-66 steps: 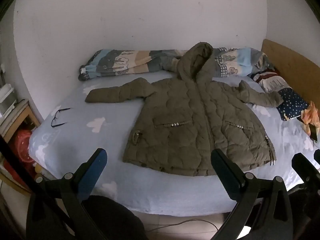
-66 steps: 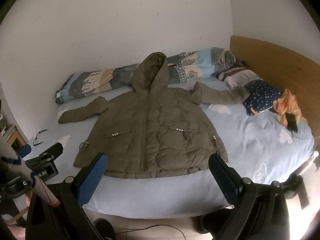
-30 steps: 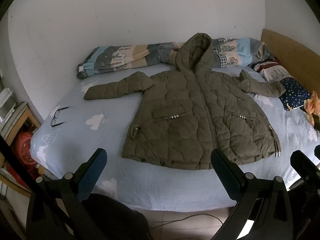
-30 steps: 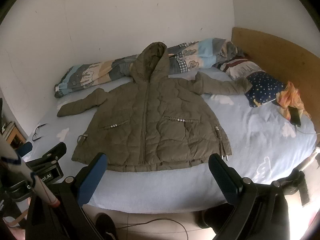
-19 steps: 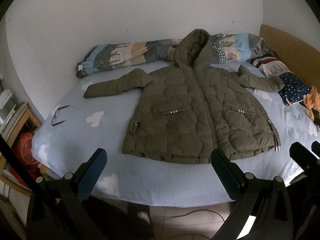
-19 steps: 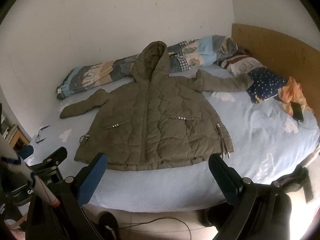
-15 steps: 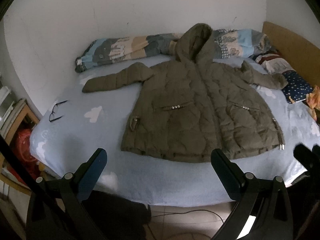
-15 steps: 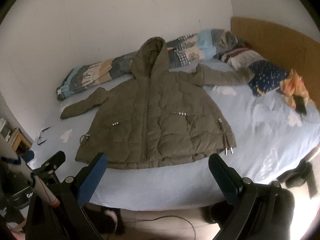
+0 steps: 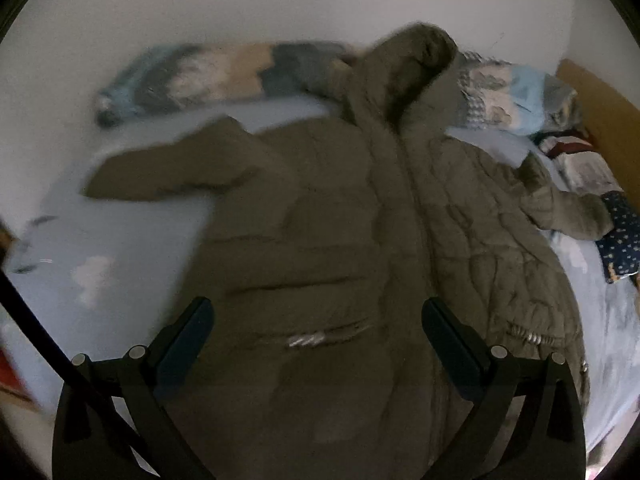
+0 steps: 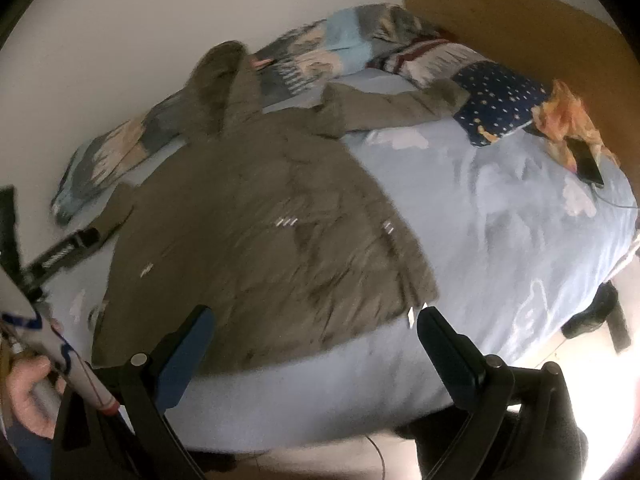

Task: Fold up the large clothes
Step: 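Grasp the jacket sleeve cuff near the star-print pillow with the right gripper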

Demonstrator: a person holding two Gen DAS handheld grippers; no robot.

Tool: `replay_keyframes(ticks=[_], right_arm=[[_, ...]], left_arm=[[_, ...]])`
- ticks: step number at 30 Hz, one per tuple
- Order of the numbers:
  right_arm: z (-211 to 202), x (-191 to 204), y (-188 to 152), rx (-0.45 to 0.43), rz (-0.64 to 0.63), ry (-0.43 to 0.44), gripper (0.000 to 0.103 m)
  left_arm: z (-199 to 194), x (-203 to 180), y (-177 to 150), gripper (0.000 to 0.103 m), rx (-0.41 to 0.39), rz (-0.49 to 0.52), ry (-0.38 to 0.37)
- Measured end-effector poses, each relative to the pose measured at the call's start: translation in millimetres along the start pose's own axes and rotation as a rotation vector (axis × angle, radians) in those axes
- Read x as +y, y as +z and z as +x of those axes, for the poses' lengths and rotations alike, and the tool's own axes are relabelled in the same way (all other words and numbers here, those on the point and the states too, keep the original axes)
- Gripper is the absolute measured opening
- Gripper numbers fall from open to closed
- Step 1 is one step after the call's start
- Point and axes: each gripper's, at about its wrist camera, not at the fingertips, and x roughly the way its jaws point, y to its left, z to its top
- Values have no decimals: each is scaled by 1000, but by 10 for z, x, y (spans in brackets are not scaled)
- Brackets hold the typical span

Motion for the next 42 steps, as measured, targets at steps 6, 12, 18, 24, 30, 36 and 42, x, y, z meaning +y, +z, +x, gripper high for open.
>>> replay_keyframes(ticks=[6,12,18,24,30,36,42], right_arm=[[398,-506,828,-10,119,4,103],[945,-1283,1860,-32,302,30,95],[1625,-2259,2724,-70,459,-15,77],[2335,-2950,3231,-87,543,-44,57],[2851,-3327,3489,-101,573,-96,50],[3192,-3487,3583,-101,565,-88,50],[2865,-3215,3595,-170,496,-78,15]], left_arm=[[449,-36,185,103,-7,27,53],[472,-7,333,103,-25,31,28],[356,-27,347,103,-102,78,34],[427,6,372,103,-115,77,49],[443,94,369,103,-113,55,69],[505,105,339,103,-97,52,91],[405,146,364,103,-99,19,61]])
